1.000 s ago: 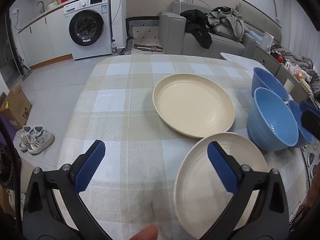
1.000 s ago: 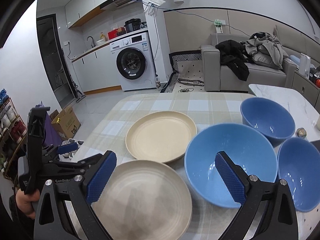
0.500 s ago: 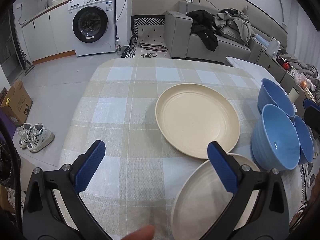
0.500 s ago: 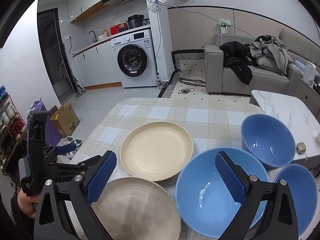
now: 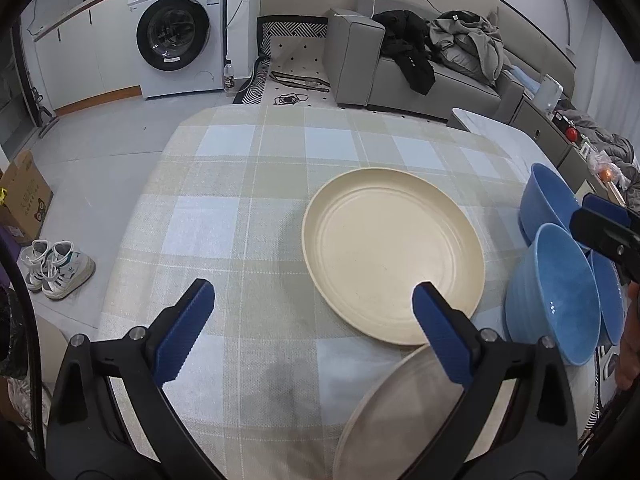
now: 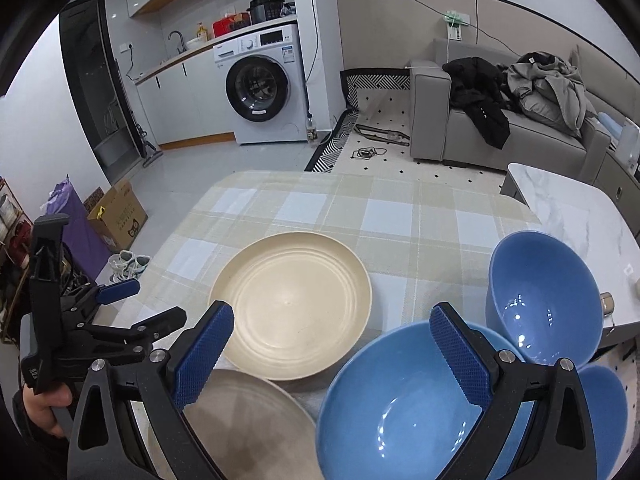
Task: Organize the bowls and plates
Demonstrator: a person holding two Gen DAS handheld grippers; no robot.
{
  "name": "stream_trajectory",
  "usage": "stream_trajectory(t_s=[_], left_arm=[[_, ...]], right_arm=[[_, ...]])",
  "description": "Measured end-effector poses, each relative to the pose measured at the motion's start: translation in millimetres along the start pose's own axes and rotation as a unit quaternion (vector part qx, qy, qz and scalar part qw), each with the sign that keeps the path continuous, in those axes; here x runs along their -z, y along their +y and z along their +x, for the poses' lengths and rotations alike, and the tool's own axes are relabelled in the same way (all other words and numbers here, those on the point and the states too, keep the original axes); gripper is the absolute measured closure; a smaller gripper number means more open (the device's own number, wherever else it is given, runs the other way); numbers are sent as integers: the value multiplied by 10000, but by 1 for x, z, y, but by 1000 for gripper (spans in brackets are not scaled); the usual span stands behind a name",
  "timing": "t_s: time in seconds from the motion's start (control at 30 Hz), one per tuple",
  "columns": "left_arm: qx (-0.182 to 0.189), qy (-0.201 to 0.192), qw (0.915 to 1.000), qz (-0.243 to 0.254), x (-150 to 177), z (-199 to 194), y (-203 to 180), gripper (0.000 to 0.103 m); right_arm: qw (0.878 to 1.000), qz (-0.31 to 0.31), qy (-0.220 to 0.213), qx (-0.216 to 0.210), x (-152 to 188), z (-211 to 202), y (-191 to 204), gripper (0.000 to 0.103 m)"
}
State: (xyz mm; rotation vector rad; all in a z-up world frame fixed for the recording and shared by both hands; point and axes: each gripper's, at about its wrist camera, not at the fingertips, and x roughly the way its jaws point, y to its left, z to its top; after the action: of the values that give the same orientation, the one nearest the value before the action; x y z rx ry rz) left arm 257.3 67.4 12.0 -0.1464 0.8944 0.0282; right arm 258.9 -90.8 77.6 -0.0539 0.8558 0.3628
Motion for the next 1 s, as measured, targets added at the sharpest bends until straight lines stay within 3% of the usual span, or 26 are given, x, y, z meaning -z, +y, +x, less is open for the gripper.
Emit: stream_trajectory(t_s=[0.2,0.67,0.8,0.93,1.0], left_arm=[[2,43,10000,-69,-10,14,3,3],[-8,245,9997,-74,-23,51,2,4],[-11,312,9995,-66,-23,58,1,5],[-11,392,9992,-71,-24,65,0,10],[-17,444,9990,-67,-24,69,0,11]], right_arm=[[9997,99,244,11,-15,24,-10,2],[9959,-299,830,211,-26,78,-3,5],[9938,-410,998,257,-27,89,0,10],[9911,-410,1256,145,-27,102,-1,26],[9898,-429,1352,158,-26,107,-2,26]])
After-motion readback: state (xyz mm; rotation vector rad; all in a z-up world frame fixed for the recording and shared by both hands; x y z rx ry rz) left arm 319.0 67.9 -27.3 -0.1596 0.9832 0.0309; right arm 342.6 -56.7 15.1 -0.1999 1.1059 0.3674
